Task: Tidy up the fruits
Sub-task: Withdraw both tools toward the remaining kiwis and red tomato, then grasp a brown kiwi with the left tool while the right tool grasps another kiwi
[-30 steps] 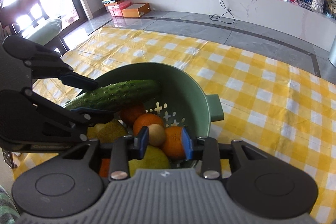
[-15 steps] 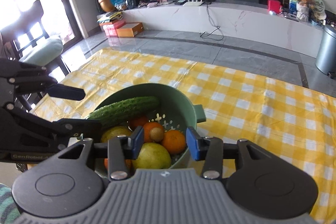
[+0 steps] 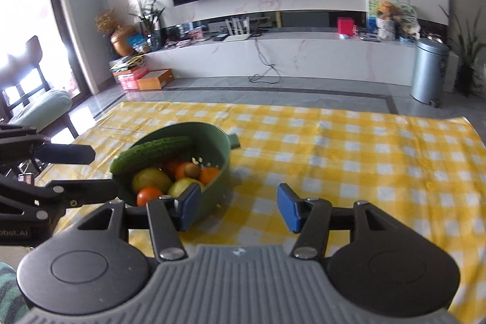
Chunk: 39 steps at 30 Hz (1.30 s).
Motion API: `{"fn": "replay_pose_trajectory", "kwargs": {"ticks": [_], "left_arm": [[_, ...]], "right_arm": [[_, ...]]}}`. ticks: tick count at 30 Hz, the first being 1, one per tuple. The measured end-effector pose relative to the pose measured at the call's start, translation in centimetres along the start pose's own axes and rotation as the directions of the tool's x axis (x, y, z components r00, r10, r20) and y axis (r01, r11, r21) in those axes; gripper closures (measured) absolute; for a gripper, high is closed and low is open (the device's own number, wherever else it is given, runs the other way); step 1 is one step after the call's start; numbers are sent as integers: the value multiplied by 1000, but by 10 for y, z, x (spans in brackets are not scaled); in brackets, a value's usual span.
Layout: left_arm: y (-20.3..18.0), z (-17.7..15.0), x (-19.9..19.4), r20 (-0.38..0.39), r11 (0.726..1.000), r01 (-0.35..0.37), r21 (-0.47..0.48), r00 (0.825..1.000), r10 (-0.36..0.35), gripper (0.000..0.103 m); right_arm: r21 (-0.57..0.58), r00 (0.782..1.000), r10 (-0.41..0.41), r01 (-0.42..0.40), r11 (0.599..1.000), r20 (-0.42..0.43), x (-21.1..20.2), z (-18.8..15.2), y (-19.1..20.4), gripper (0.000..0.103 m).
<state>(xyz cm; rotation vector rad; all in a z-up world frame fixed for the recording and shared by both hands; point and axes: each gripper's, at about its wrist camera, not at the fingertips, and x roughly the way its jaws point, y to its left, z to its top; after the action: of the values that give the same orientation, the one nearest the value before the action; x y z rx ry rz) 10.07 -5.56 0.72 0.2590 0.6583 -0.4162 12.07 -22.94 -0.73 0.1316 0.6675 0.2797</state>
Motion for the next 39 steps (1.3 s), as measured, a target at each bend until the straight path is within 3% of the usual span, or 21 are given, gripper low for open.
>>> {"fn": "replay_pose_trajectory", "kwargs": {"ticks": [6,12,16,18,23,30,39], "left_arm": [[-23,-23,7,6,996,59,-66,998,-59,41],[-37,-41,23,-15,990,50,-135,999,-52,41],[-41,-45,36,-35,988,42,-149,998,-48,41],[-39,-47,42,-36,984,45,-174,998,-52,48],[-37,-51,60,-48,970,59,-236,996,-73,55],[-33,-54,87,-72,958,98,-269,990,-121,62],[-26,-55,120,-109,927,150,-343,974,-197,66]], "right_arm": [[114,998,-58,57,992,4,-12,-37,-21,49],[166,998,-70,70,984,-8,-8,-65,-32,47],[183,993,-116,120,976,-33,0,-72,-38,46],[197,991,-130,135,971,-40,4,-74,-42,46],[280,990,-120,136,950,-76,16,-73,-57,48],[391,989,-67,113,914,-130,32,-76,-74,63],[516,988,1,81,853,-157,51,-80,-89,66]]}}
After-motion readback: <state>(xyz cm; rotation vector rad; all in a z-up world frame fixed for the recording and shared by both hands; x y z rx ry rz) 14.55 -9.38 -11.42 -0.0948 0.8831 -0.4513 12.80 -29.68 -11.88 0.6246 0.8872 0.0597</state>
